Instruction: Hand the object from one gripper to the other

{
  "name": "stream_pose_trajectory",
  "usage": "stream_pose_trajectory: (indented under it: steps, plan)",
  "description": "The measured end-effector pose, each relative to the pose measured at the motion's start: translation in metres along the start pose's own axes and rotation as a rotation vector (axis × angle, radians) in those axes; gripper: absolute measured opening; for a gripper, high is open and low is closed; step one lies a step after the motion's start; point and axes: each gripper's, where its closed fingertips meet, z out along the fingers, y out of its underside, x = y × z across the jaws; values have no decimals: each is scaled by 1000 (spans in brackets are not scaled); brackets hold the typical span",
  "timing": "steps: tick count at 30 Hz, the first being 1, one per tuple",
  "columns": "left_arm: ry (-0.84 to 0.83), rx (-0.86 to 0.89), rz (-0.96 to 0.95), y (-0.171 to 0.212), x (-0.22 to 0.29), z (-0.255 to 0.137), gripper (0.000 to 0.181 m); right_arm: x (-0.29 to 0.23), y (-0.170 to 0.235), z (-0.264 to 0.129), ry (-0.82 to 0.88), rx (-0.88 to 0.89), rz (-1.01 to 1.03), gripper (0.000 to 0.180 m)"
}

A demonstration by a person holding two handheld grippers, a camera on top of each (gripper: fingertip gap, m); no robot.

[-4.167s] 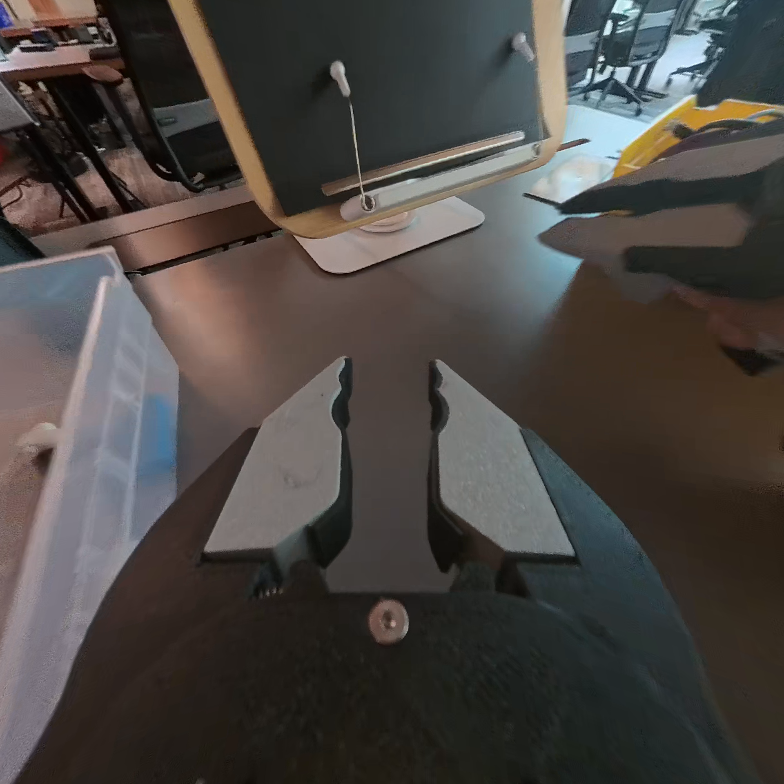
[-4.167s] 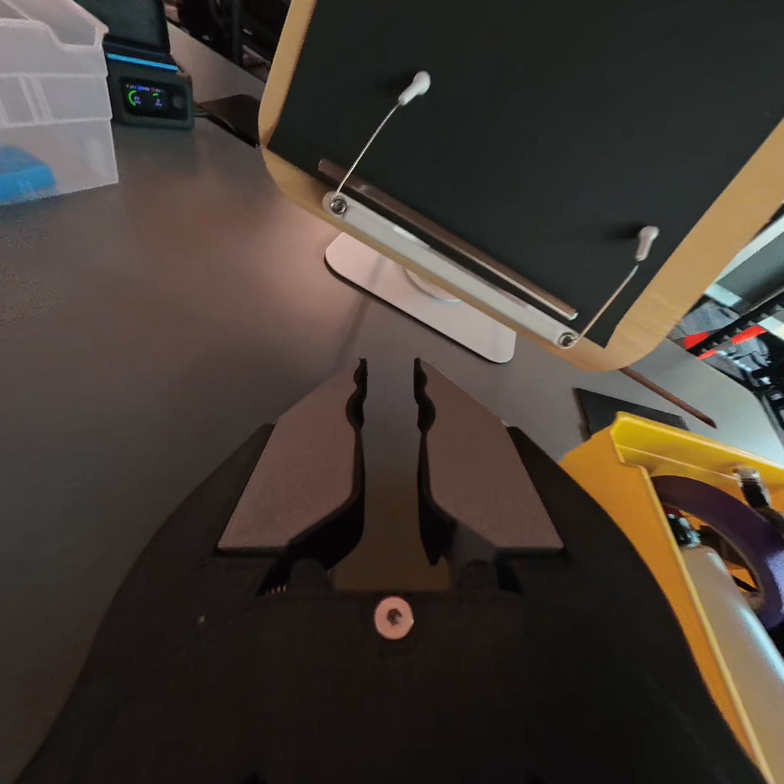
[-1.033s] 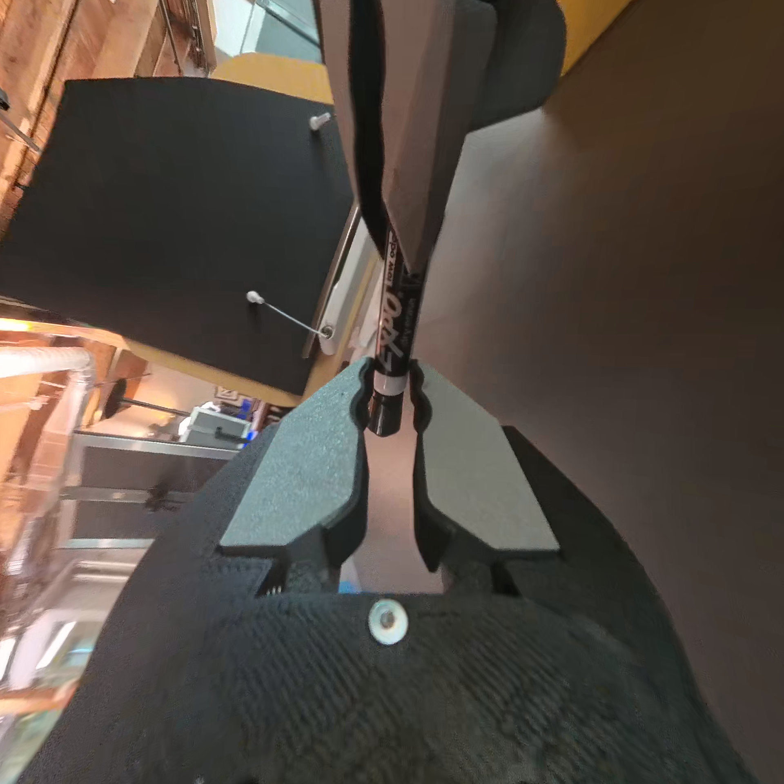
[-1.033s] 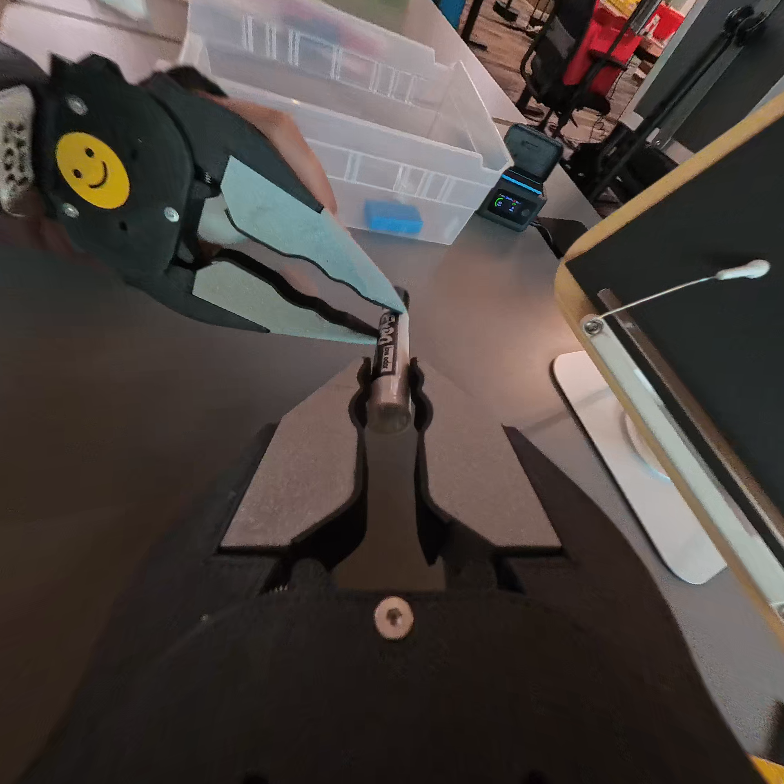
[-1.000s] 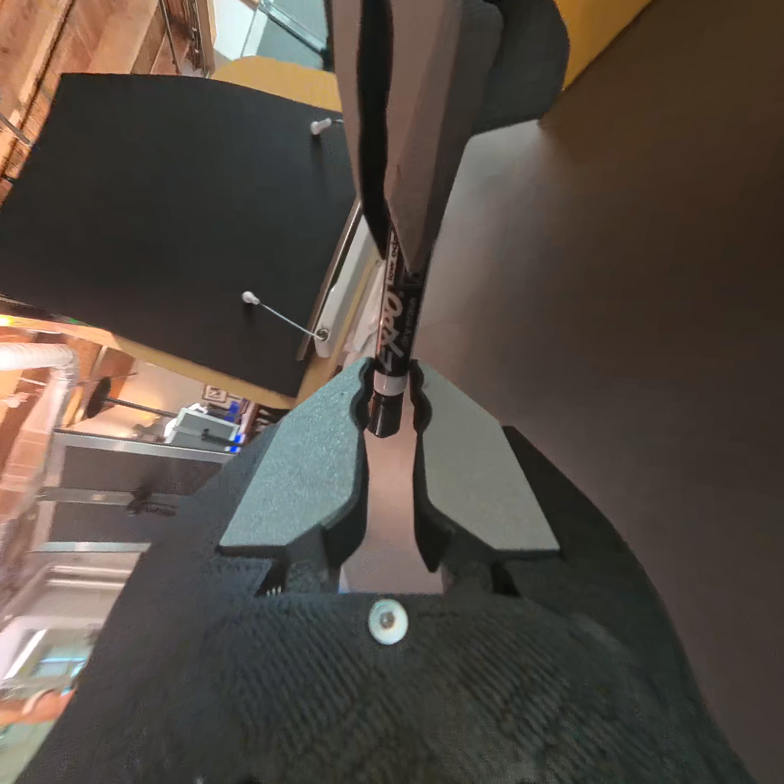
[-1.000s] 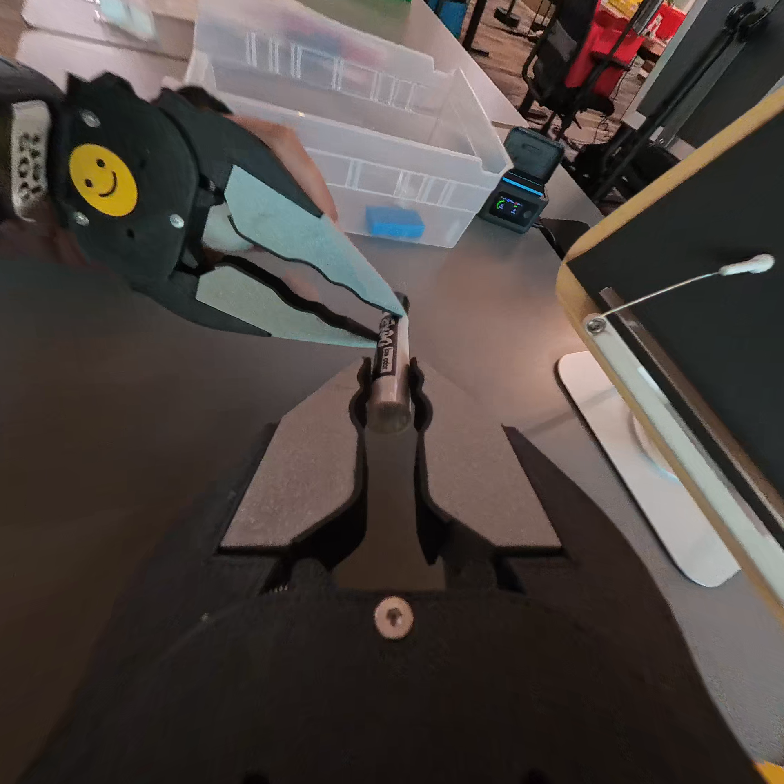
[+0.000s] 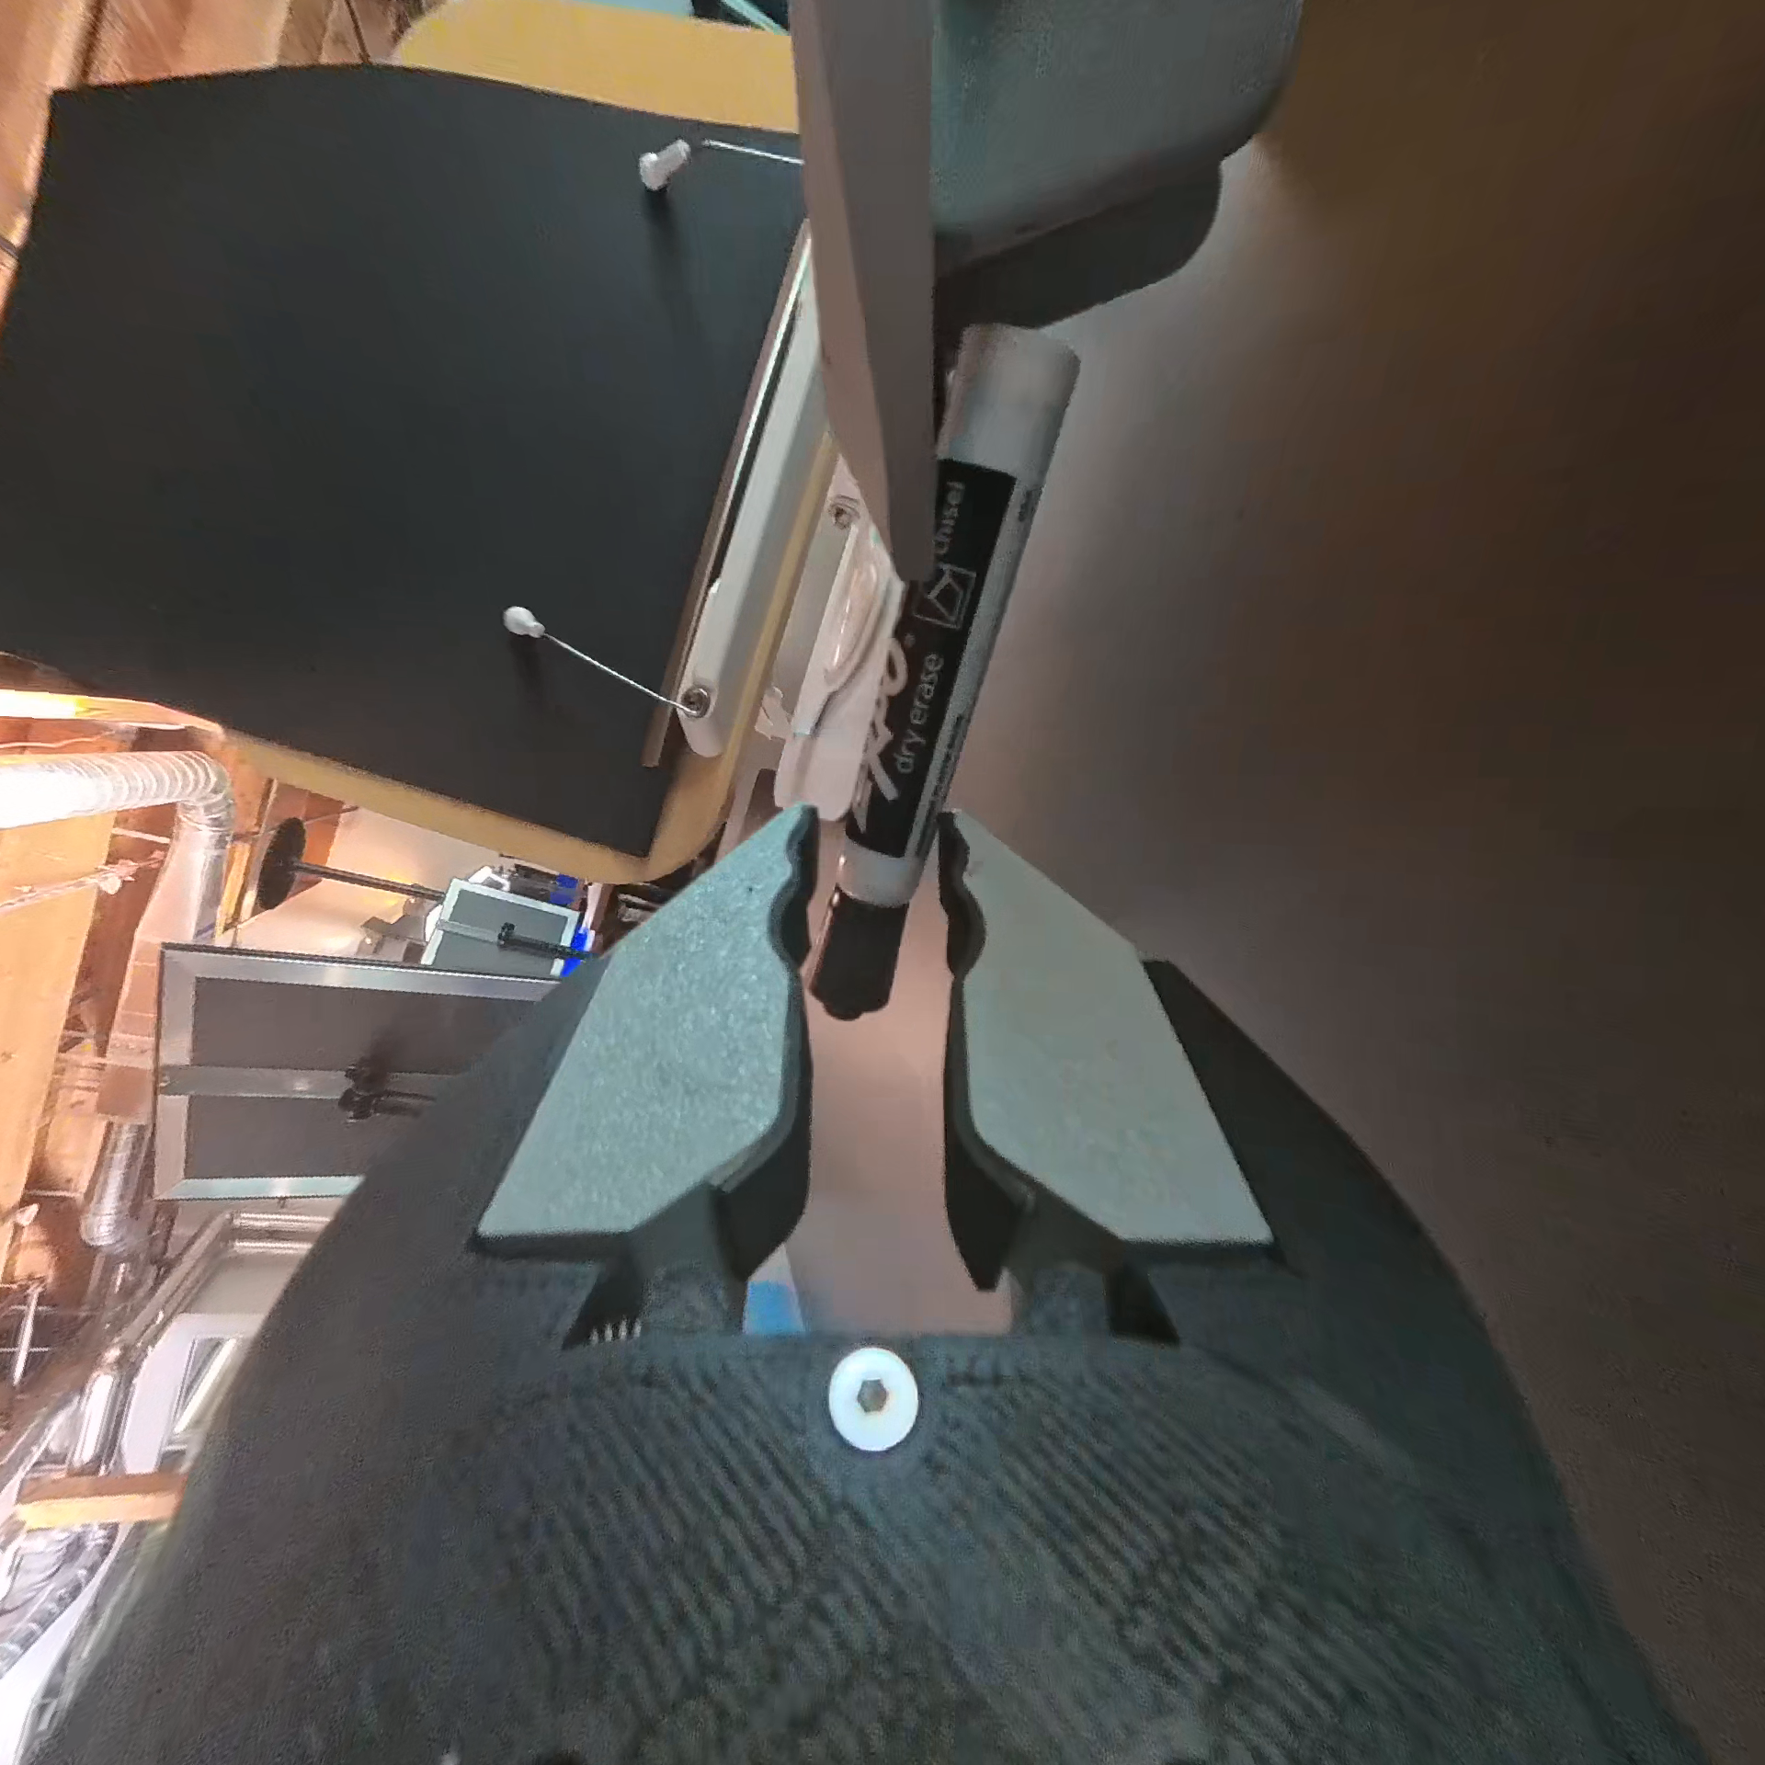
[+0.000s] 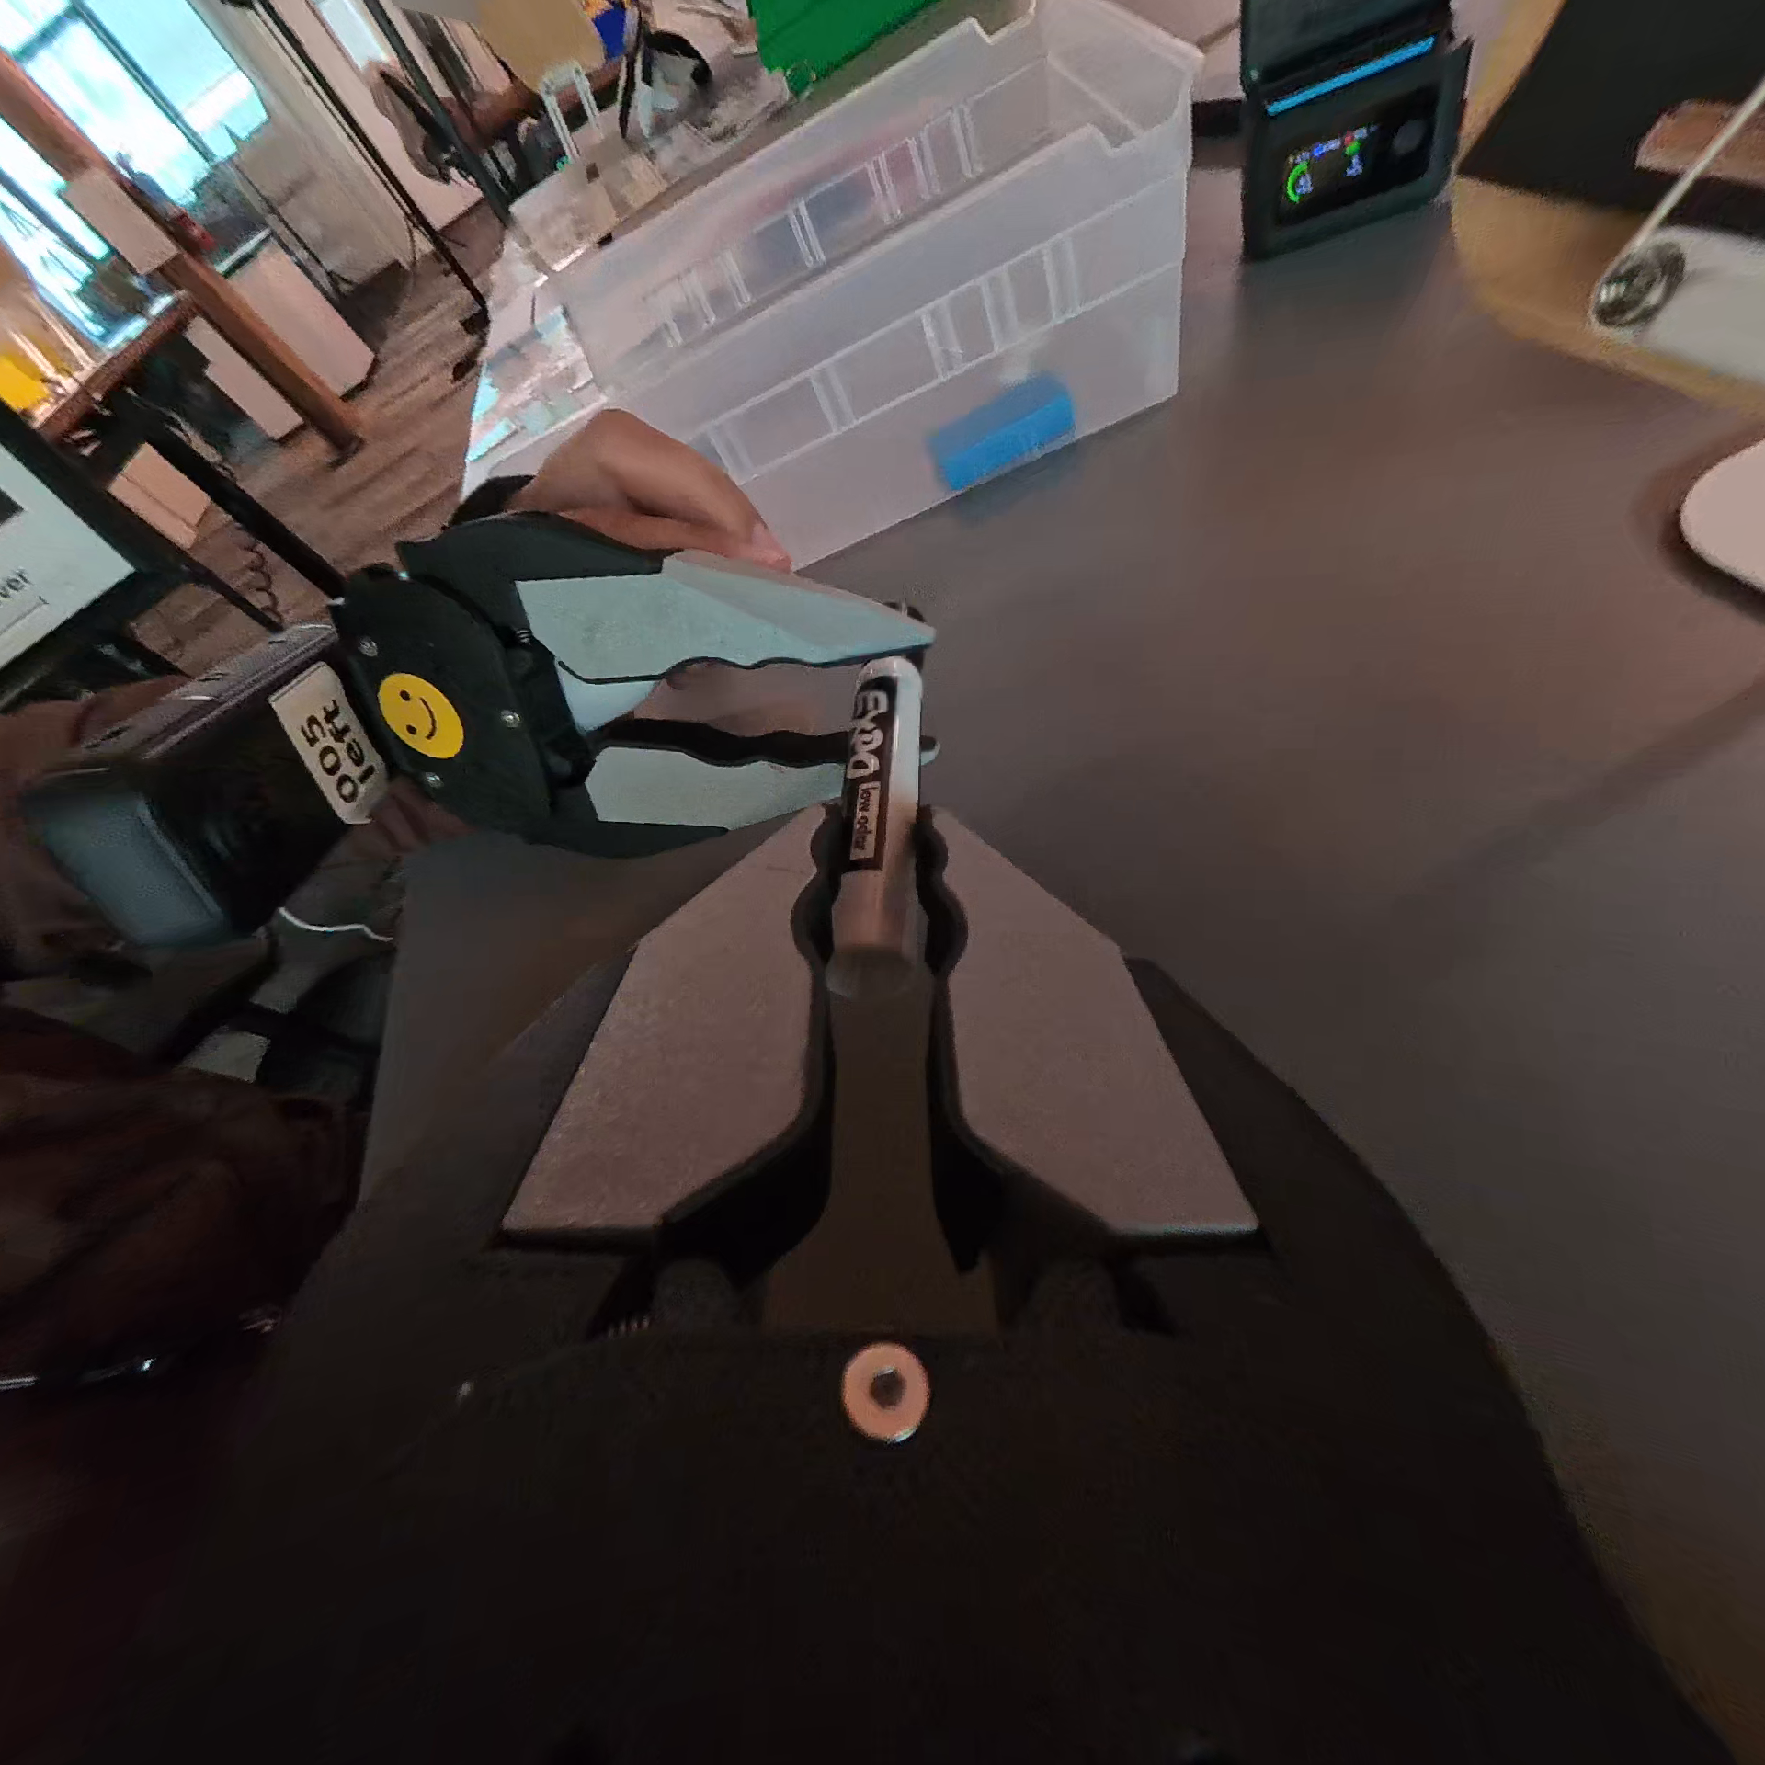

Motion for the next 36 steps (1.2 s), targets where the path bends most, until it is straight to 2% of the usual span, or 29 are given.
stream_pose_trajectory:
  steps: [7, 11, 13, 19, 24, 28, 32, 33, 35, 36]
  plan:
    - [81, -78, 90, 15, 20, 8, 17, 8, 18, 14, 23, -94, -4, 13]
    - [91, -45, -4, 9, 14, 5, 15, 2, -2, 5, -7, -1, -24, 10]
    - [87, -20, -76, 7, 9, 4, 15, 1, -19, -8, -13, 90, -35, 29]
    - [176, 80, -459, -4, -4, -3, 15, -15, -58, -51, -39, 338, -151, 47]
    - [475, 189, -907, -28, 2, -14, 15, -31, -54, -45, -48, 305, -268, 61]
    - [732, 273, -1202, -48, 6, -29, 15, -31, -40, -26, -60, 222, -254, 67]
    - [924, 312, -1405, -62, 12, -39, 15, -35, -32, -7, -116, 186, -197, 66]
    - [955, 322, -1425, -65, 13, -40, 15, -32, -30, -2, -108, 171, -179, 60]
    - [964, 314, -1397, -66, 18, -41, 16, -26, -27, 5, -98, 154, -127, 39]
    - [947, 295, -1364, -65, 21, -40, 15, -32, -25, 6, -156, 144, -103, 19]
